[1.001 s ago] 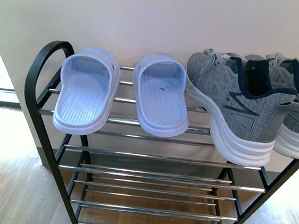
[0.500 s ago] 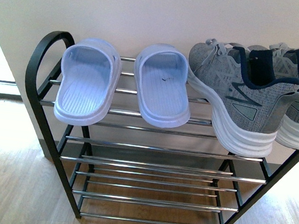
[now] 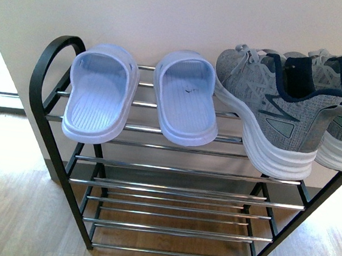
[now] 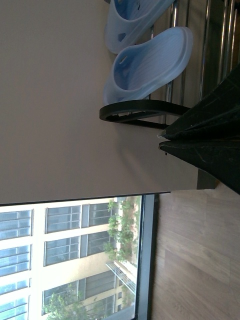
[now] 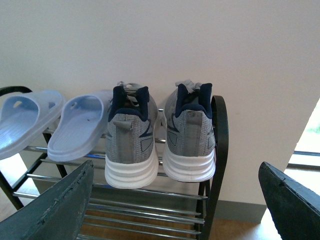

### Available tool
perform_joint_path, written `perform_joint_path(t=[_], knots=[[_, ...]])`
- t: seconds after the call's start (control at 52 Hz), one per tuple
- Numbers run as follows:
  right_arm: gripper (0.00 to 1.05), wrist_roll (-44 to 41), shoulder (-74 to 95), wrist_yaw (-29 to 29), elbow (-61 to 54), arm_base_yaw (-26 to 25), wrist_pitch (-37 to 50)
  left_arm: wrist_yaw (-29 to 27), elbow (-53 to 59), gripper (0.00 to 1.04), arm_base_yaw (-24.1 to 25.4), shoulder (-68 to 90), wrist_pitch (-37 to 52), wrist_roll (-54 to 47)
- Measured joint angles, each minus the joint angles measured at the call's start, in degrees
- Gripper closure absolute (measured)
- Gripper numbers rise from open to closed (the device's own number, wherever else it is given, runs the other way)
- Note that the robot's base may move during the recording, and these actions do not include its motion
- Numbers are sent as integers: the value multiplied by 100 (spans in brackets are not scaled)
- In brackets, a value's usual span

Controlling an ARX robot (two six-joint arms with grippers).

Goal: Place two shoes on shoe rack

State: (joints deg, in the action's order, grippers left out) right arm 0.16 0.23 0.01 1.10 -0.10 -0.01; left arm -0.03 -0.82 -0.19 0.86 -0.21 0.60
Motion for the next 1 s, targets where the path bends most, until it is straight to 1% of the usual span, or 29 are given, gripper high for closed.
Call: perform_joint_path(t=[0.154,0.192,0.269,0.327,0.462,0.52,0.558,0.616,0.731,0.789,1.001], knots=[[9,0,-2,0,0,0,0,0,0,103,0,0,0,2],[9,0,-2,0,0,0,0,0,0,97,0,0,0,2],[9,0,-2,0,0,0,0,0,0,79,0,0,0,2],[9,0,-2,0,0,0,0,0,0,72,0,0,0,2],[9,0,0,0,0,0,0,0,0,51,0,0,0,2],[9,0,0,0,0,0,0,0,0,44,0,0,0,2],[9,0,0,0,0,0,0,0,0,36,0,0,0,2],[9,0,-2,0,0,0,0,0,0,29,0,0,0,2],[9,0,0,0,0,0,0,0,0,8,0,0,0,-7],[9,0,0,0,0,0,0,2,0,10,0,0,0,-13],[9,0,2,-4,0,0,0,0,0,9,0,0,0,-13]])
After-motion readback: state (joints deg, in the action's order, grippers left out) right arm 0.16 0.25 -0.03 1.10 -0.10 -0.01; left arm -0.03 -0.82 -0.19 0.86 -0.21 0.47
